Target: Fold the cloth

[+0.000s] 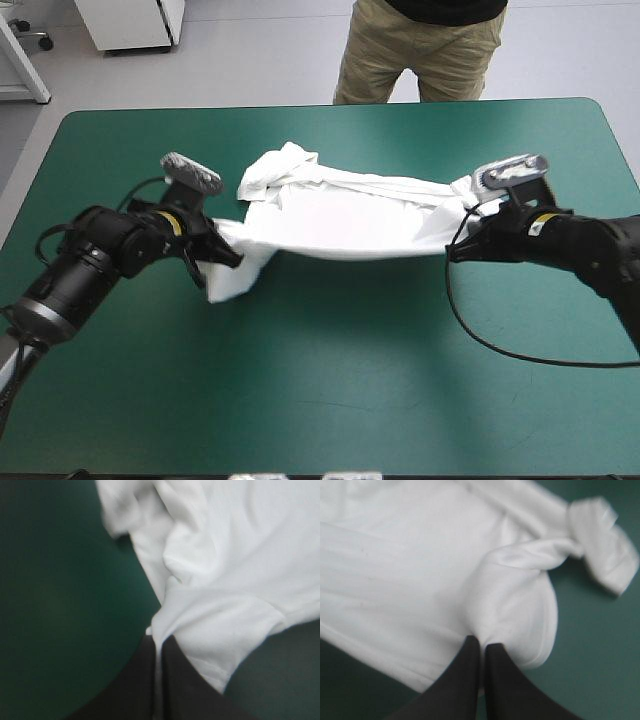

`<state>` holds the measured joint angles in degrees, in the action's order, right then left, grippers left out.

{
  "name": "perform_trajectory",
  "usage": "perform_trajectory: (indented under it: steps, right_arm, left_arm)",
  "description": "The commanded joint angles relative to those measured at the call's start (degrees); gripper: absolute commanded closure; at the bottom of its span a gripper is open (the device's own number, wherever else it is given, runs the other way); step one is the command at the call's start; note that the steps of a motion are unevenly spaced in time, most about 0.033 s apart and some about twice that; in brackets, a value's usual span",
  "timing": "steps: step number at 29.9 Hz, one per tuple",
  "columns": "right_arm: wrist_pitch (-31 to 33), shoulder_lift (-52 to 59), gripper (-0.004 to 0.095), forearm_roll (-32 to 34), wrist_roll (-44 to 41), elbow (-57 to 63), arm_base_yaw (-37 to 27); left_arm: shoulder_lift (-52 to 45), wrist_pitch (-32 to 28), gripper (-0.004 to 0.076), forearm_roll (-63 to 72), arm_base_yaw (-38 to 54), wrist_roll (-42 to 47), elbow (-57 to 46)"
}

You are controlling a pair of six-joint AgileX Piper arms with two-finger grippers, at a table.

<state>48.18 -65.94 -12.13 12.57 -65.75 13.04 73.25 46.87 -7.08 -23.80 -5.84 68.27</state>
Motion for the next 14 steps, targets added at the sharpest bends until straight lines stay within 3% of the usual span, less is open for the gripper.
perform_trajectory:
  steps: [1, 8, 14]
  right_arm:
    - [-1.0, 5.1, 0.0921, 2.5, -0.9, -10.9, 0.0]
    - [1.1, 4.7, 0.0921, 4.9, -0.6, -32.5, 0.0]
    - [1.7, 3.7, 0.0921, 6.3, -0.2, -46.4, 0.0]
  left_arm:
    - [-1.6, -1.0, 0.0733, -8.2, -0.1, 2.0, 13.0]
    - [2.7, 2.5, 0.0733, -18.7, -0.1, 2.0, 42.7]
    - [5.4, 8.5, 0.0733, -15.7, -0.1, -1.5, 67.7]
